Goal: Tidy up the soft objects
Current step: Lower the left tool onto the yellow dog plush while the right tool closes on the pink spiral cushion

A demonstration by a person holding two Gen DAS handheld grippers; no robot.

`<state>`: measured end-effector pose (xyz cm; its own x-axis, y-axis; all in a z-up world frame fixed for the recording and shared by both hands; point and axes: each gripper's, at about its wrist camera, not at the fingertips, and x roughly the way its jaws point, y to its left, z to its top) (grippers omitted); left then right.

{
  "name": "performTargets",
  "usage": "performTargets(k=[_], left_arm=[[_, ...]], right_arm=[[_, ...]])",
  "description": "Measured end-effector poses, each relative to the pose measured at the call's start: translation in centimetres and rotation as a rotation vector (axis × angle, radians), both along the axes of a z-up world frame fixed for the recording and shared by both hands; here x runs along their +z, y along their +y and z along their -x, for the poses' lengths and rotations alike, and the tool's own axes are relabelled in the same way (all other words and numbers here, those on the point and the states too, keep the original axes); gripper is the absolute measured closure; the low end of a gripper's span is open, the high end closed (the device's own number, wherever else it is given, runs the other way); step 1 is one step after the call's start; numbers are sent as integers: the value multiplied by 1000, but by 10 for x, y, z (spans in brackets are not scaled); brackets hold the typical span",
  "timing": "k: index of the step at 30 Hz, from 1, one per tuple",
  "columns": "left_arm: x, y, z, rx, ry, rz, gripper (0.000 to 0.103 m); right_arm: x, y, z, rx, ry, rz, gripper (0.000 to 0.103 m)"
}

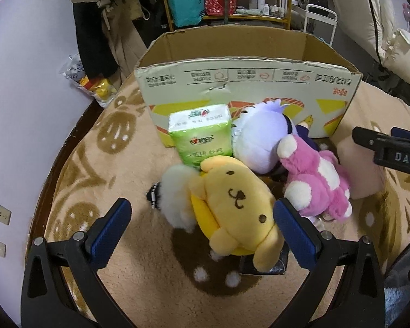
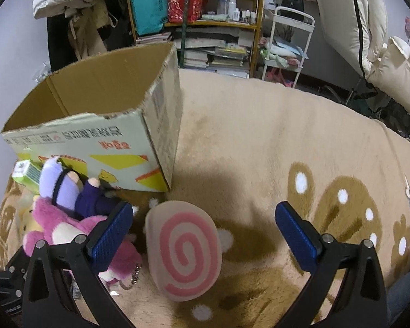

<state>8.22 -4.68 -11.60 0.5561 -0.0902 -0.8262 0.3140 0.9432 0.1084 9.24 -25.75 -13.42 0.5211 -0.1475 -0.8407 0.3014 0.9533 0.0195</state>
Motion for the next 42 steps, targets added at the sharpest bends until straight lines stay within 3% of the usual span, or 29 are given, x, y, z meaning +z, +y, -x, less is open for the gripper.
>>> performTargets(k=[14,19,26,28,33,42], left_arm=[[-11,-16,8,-68,29,-42,1],[-14,-14,5,-53,42,-40,1],[-19,-9,-1,-38,61,-18,1],[-20,-8,-2,-41,74,0,4],[-24,-8,-4,-71,130,62,27],[-24,-11,-1,-84,125,71,36]], right_arm=[[-17,-1,0,14,69,-73,0],[-21,-1,-2,22,97,-100,11],[-24,3,-4,41,105,-113,16],[-25,4,-5,50,108,-112,18],[-27,7,-5,64,114,-121,26],[-30,10,-5,79,122,-145,41]])
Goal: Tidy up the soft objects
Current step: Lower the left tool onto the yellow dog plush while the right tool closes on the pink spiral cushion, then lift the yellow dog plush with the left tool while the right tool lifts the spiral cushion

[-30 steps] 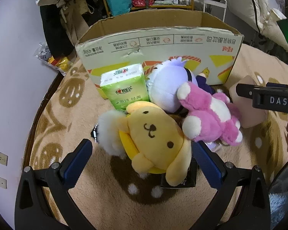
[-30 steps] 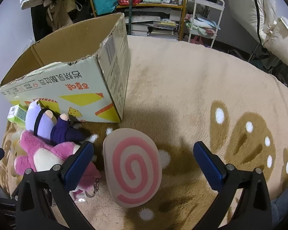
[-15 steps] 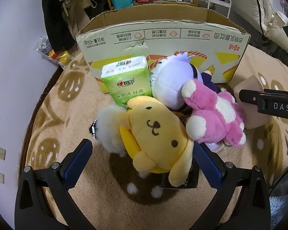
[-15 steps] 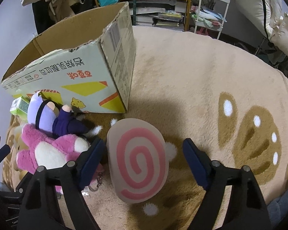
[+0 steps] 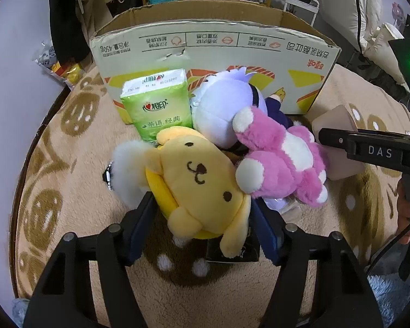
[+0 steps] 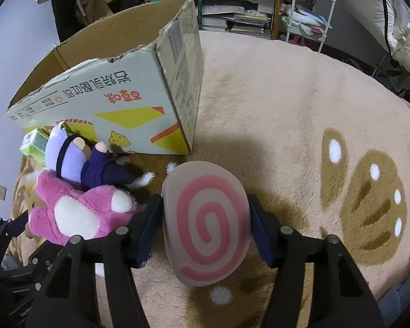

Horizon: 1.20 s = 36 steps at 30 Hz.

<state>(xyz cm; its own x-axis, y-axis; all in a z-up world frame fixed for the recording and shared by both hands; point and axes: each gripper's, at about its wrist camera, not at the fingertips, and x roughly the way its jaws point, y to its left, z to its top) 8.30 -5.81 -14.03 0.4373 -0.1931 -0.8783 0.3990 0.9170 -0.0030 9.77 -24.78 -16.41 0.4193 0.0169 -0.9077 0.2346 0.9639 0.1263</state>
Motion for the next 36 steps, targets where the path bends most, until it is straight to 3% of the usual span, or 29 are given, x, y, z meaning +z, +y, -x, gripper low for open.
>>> performTargets(k=[7,16,23,36], left_arm=[[8,-2,6,-4,-29,-14,36],[21,4,13,29,-85,-35,36],[31,3,20,24,-147,-56,38],[53,25,24,93,-184,-4,39]], right_arm=[[4,4,2,3,5,4,53],[16,3,6,-5,-43,14,54],[17,5,5,5,-29,52,54],[38,2,18,-39,-68,95,54]])
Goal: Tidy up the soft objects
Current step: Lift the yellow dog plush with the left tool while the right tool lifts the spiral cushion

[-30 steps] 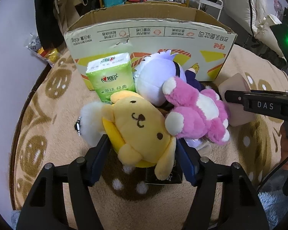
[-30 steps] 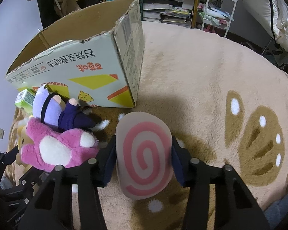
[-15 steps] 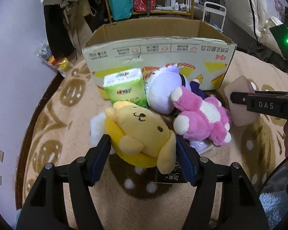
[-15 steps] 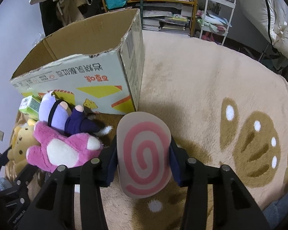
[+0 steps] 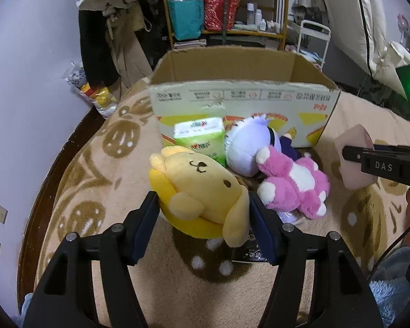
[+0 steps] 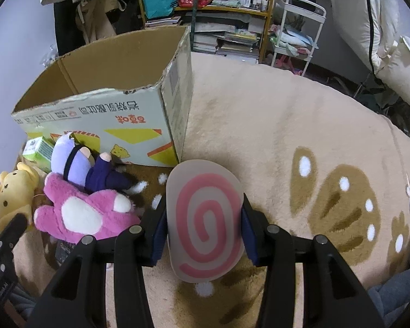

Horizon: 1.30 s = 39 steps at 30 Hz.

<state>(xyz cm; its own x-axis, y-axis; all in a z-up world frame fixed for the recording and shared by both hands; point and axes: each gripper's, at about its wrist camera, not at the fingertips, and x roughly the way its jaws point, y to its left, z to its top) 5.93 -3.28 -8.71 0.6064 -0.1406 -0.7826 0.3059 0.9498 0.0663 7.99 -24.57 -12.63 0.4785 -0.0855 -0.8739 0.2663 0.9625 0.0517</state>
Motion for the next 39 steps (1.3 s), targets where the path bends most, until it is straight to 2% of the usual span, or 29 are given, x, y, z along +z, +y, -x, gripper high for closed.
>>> performTargets(k=[7,14,20,25,39], left_arm=[[23,15,11,37,-85,0,39],[47,32,18,73,-164,8,39],[68,45,25,94,-250,4,39],[79,51,31,94,-284,20,39],[105,42,43,36,-415,18,39]], right_arm=[[24,0,16,-7,-101,2,54],[46,2,31,-11,-200,-51,54],[71,6,45,-19,-307,0,54],[89,13,54,0,-395,46,54],[118,43,57,111,-513,122,54]])
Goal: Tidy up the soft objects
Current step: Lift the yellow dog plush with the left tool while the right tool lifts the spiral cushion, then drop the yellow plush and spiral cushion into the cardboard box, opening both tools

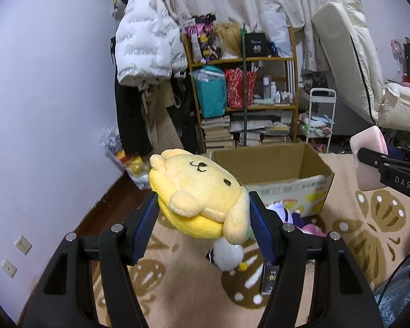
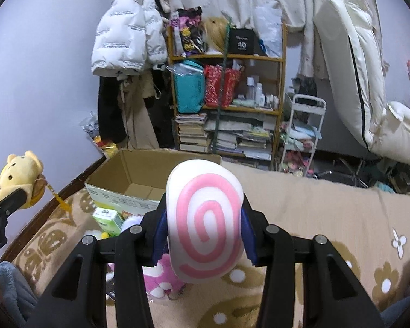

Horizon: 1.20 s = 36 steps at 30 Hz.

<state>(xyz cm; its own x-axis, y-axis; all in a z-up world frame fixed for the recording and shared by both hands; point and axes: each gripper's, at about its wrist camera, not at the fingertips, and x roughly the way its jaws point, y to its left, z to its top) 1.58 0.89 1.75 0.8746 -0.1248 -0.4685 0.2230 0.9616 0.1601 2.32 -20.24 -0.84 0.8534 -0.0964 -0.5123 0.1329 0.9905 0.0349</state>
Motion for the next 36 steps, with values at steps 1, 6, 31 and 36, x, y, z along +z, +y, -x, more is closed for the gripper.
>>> performTargets(k=[1,6,31,36], left_arm=[[3,-2,0,-5,-16,-6,39],[15,-11,-6,-28,-67,-23,39],[19,-51,-89,-90,-113,-34,38],[-3,-54,-103,-91,-74,-47,38]], right_arm=[[4,2,0,5,-13,3,54],[20,4,-4,15,-59,17,54],[27,24,-85,26,-137,107,54],[4,28,-96,72,-97,124,54]])
